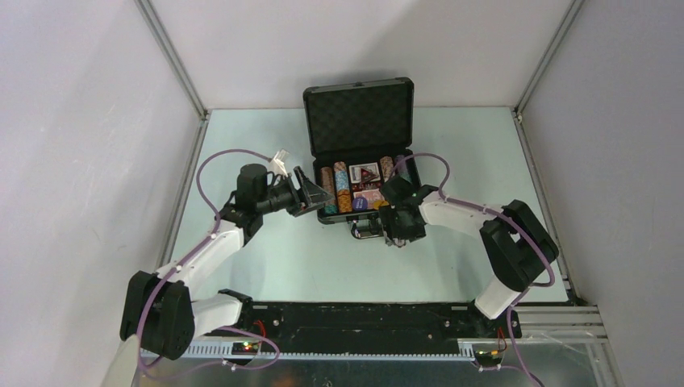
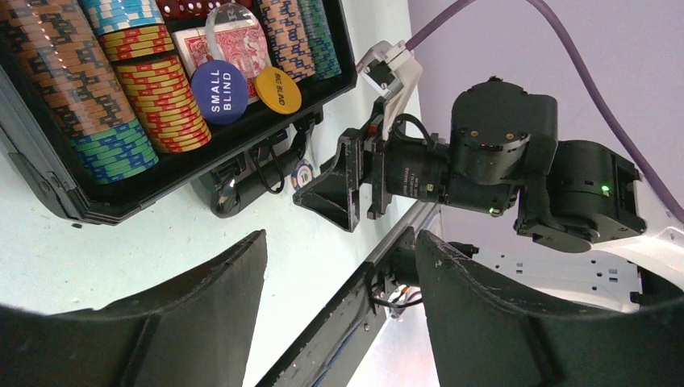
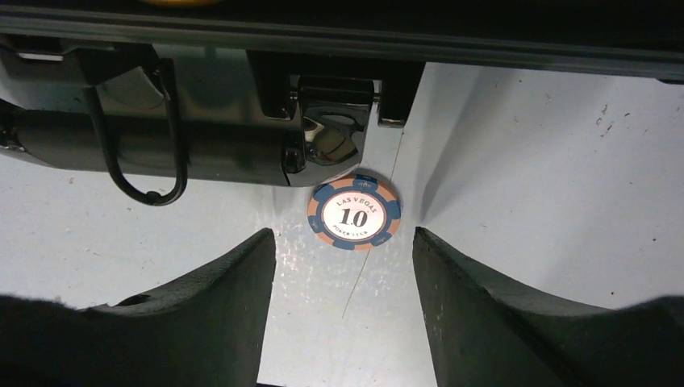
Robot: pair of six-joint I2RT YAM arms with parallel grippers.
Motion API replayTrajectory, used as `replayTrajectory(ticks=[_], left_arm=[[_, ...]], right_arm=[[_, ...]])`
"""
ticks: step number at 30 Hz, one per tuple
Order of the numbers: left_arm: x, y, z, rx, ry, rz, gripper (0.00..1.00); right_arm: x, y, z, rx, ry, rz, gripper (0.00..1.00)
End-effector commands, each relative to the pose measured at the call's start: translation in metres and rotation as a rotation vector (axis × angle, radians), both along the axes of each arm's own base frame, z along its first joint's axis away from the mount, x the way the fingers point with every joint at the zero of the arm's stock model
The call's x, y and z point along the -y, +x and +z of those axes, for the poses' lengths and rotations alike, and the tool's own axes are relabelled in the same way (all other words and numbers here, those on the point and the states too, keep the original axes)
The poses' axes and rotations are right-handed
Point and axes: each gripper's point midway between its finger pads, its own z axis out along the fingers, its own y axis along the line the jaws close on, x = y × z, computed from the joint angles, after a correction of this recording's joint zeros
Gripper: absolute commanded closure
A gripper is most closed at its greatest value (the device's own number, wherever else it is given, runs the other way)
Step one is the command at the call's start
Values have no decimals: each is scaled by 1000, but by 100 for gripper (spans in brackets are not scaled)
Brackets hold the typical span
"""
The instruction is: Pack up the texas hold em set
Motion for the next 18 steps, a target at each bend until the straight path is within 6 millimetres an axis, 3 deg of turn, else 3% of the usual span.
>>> replayTrajectory(ticks=[1, 18], left_arm=[[2, 1, 2, 20, -6, 2, 28], [2, 1, 3, 20, -8, 2, 28]], right_arm=[[-1, 6, -4, 23, -21, -19, 34], [3, 7, -19, 10, -62, -15, 52]])
